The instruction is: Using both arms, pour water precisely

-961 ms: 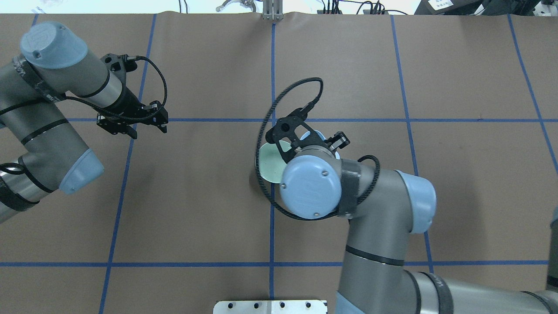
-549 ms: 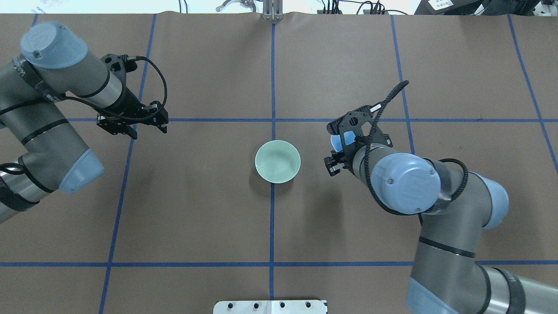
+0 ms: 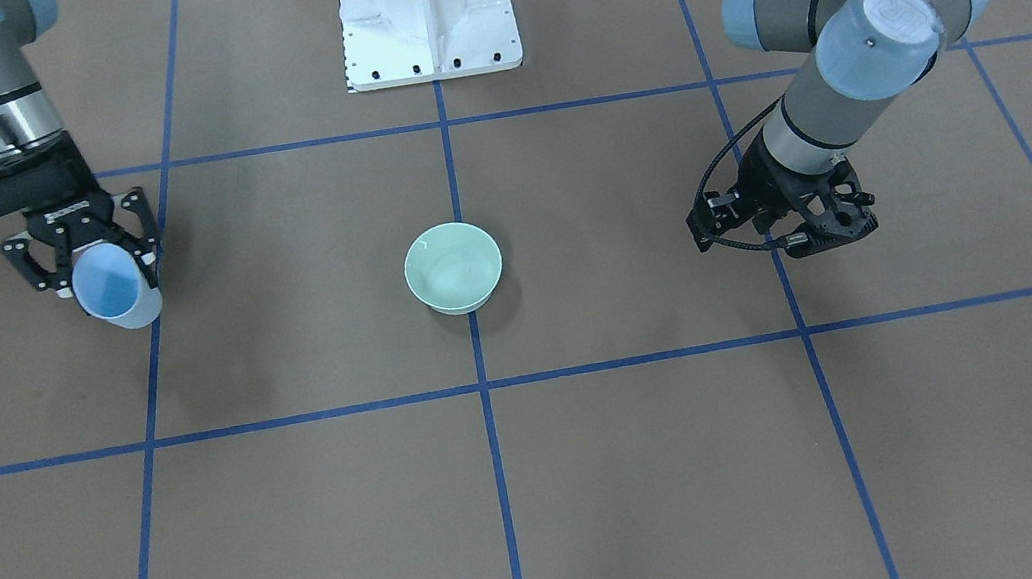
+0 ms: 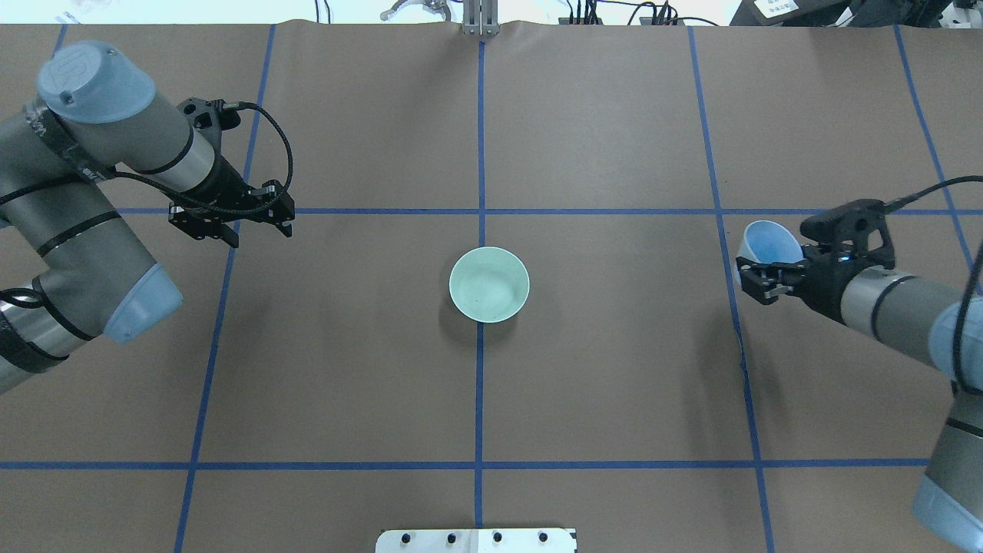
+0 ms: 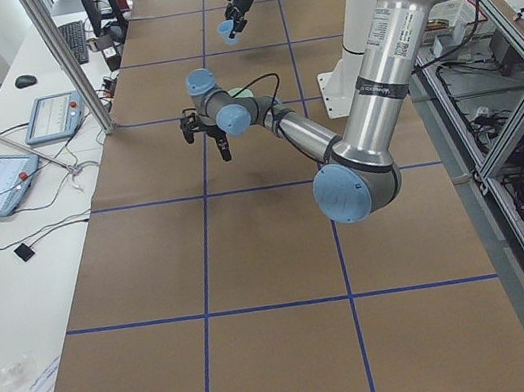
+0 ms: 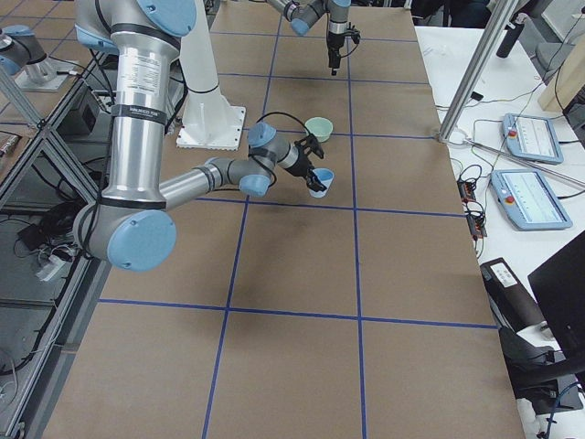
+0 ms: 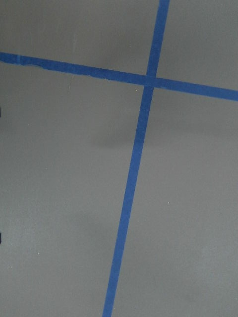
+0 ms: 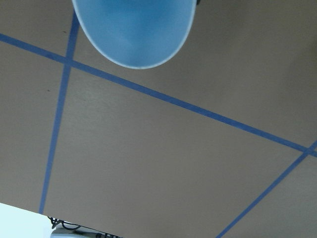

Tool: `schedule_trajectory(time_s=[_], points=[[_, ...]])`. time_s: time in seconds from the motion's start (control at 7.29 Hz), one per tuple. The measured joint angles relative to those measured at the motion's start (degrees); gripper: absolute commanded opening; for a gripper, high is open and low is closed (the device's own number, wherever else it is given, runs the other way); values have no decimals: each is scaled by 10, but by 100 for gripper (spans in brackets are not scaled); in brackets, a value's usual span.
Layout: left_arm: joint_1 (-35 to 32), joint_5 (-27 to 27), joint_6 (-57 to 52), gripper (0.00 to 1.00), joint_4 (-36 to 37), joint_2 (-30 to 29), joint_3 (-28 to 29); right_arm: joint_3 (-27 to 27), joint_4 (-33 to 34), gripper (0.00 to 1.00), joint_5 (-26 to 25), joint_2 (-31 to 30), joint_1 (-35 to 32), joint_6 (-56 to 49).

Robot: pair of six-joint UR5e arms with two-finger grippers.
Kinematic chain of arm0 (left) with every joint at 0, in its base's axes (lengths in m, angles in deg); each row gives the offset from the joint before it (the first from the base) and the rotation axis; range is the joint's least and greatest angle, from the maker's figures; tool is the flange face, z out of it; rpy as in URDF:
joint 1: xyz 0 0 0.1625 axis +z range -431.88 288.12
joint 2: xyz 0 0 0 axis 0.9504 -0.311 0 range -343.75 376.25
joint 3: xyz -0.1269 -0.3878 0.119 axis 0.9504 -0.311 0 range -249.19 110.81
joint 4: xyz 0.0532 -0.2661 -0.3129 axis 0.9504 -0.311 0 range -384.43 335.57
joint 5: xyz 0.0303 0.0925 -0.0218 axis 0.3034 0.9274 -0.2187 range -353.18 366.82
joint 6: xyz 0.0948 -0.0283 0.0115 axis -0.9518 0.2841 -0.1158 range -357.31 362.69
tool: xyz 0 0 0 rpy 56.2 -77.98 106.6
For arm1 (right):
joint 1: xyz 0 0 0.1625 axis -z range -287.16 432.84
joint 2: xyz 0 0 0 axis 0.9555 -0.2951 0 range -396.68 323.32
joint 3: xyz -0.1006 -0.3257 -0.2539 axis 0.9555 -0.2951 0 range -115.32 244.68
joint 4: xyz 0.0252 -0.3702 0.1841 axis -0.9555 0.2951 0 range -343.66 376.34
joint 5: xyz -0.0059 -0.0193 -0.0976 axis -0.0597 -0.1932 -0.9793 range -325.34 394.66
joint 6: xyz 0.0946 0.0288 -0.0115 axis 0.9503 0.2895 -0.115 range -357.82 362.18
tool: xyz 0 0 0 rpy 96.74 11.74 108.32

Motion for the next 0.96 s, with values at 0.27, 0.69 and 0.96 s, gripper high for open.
schedule_trajectory(time_s=[0.27,0.69,0.96], points=[[0,0,-1,82,1,0,-3,-144,-234,30,22,-45,-46,1],[0,0,-1,83,1,0,-4,-254,-362,53,31,-58,-65,1],[0,0,0,83,1,0,-5,-264,-370,100,30,-60,-65,1]])
